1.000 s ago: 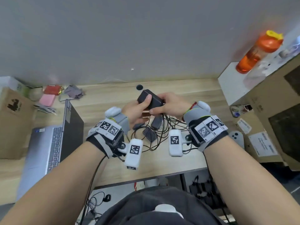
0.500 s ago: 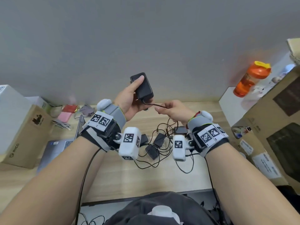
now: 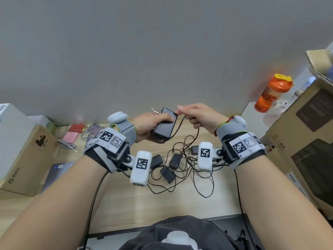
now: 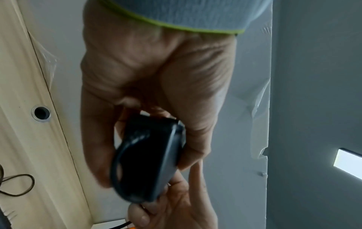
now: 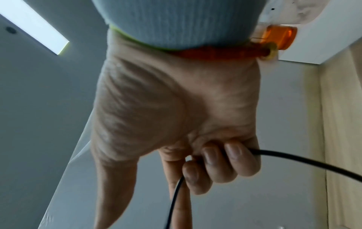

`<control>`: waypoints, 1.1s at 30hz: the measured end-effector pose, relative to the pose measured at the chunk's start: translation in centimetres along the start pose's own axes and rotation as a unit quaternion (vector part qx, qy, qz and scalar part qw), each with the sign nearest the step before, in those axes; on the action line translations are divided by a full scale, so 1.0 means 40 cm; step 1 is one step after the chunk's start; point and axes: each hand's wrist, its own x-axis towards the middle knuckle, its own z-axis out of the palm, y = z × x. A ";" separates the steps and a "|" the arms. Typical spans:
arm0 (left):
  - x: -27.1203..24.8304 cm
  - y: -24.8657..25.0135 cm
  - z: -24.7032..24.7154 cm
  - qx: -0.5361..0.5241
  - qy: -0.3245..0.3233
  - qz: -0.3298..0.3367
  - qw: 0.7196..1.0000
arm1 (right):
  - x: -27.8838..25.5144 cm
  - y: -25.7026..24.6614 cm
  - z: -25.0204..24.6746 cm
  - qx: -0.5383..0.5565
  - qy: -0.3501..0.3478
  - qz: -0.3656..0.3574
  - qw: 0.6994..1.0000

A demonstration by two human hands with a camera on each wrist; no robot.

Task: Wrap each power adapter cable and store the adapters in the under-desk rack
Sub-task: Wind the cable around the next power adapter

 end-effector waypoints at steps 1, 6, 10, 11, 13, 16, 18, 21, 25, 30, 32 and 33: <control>-0.002 0.002 0.003 0.018 -0.006 0.000 1.000 | -0.003 -0.002 0.006 -0.039 -0.007 -0.011 0.999; -0.005 0.005 0.007 0.054 -0.038 -0.016 0.998 | -0.010 -0.007 0.029 -0.120 0.012 -0.031 0.992; -0.006 0.000 0.005 0.011 -0.016 -0.015 1.000 | -0.003 -0.002 0.041 -0.082 0.072 -0.047 0.993; -0.006 -0.002 0.004 -0.011 -0.018 -0.021 1.000 | -0.002 -0.003 0.045 -0.072 0.085 -0.056 0.992; -0.009 -0.004 0.001 -0.064 -0.034 -0.035 0.997 | -0.001 -0.007 0.051 -0.067 0.097 -0.073 0.990; -0.016 -0.004 -0.011 -0.096 -0.058 -0.025 0.993 | 0.001 -0.012 0.055 -0.064 0.107 -0.074 0.989; -0.020 -0.001 -0.022 -0.071 -0.062 -0.016 0.995 | 0.001 -0.011 0.054 -0.053 0.112 -0.069 0.990; -0.023 0.003 -0.035 -0.007 -0.050 -0.002 0.999 | -0.006 -0.011 0.061 -0.042 0.090 -0.068 0.993; -0.017 0.003 -0.034 -0.020 0.014 0.041 0.999 | -0.008 -0.018 0.073 -0.039 0.084 -0.077 0.993; -0.009 0.004 -0.039 -0.146 0.058 0.106 0.982 | -0.014 -0.029 0.093 -0.057 0.083 -0.073 0.992; -0.007 0.007 -0.040 -0.157 0.075 0.104 0.979 | -0.014 -0.028 0.101 -0.065 0.081 -0.078 0.992; -0.007 0.007 -0.043 -0.160 0.087 0.104 0.978 | -0.014 -0.029 0.102 -0.073 0.076 -0.079 0.991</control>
